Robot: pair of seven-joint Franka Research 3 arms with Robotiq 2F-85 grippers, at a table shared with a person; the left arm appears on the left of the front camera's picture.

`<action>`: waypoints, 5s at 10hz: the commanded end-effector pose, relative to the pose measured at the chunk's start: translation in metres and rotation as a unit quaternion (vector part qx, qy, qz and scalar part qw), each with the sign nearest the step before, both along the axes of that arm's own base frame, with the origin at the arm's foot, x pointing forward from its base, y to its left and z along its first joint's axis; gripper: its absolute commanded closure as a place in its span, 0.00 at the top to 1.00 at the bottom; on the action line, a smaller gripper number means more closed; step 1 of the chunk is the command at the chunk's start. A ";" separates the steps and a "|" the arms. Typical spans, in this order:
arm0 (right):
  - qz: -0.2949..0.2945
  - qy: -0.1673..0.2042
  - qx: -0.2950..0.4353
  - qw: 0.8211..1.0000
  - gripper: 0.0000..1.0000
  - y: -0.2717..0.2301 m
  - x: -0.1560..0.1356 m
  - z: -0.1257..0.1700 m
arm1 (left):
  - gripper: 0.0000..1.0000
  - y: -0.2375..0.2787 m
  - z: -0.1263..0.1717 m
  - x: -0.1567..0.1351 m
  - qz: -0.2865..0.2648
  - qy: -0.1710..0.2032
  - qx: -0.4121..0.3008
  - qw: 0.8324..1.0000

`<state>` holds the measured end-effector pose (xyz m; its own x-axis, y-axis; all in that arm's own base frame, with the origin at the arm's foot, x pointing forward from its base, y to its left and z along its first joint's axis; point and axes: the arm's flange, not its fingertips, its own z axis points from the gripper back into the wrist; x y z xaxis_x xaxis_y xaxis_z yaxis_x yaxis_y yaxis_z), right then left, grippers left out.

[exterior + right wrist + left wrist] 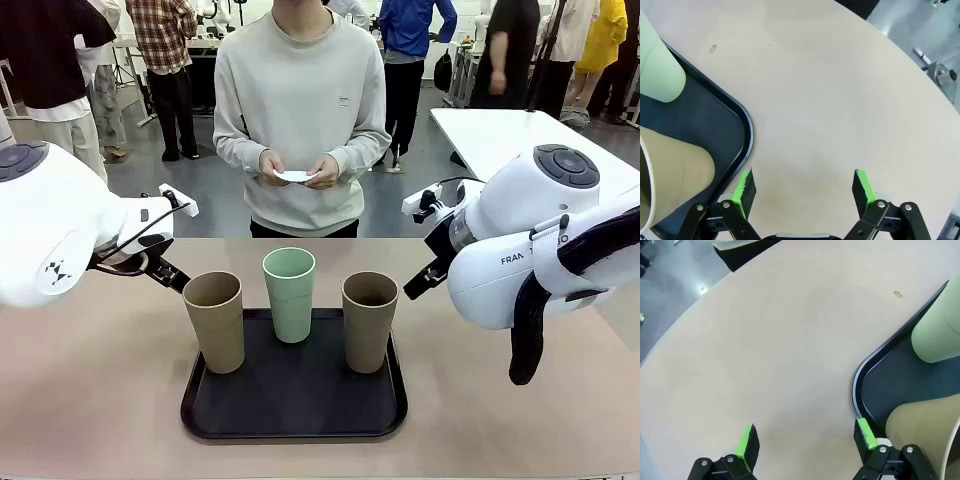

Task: Place coasters on the table and set cups on them.
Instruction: Pick up one Reusable plastic cup and place it on a coaster set by the human.

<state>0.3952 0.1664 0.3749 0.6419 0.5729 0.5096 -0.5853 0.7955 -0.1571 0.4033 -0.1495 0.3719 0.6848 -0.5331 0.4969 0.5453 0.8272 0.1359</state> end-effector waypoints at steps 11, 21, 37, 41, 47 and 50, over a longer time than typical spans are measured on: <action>0.000 0.000 0.000 1.000 1.00 0.000 0.000 0.000 | 1.00 0.000 0.000 0.000 0.000 0.000 0.000 1.000; -0.020 0.152 -0.132 0.979 1.00 -0.040 -0.182 0.083 | 1.00 0.057 0.102 -0.178 0.000 0.151 0.047 0.987; -0.154 0.338 0.513 0.774 1.00 -0.302 -0.129 0.084 | 1.00 0.238 0.089 -0.133 0.060 0.318 -0.530 0.784; -0.171 0.335 0.500 0.780 1.00 -0.311 -0.140 0.091 | 1.00 0.215 0.103 -0.137 0.088 0.310 -0.507 0.799; -0.183 0.334 0.508 0.773 1.00 -0.310 -0.137 0.090 | 1.00 0.233 0.105 -0.124 0.075 0.317 -0.505 0.799; -0.183 0.334 0.508 0.773 1.00 -0.310 -0.137 0.090 | 1.00 0.233 0.105 -0.124 0.075 0.317 -0.505 0.799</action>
<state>0.2567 -0.1436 0.4657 0.9806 -0.1864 0.0602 0.0307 0.4501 0.8924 0.2808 0.0799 0.4786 0.9899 0.0373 0.1366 0.1091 0.4133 -0.9040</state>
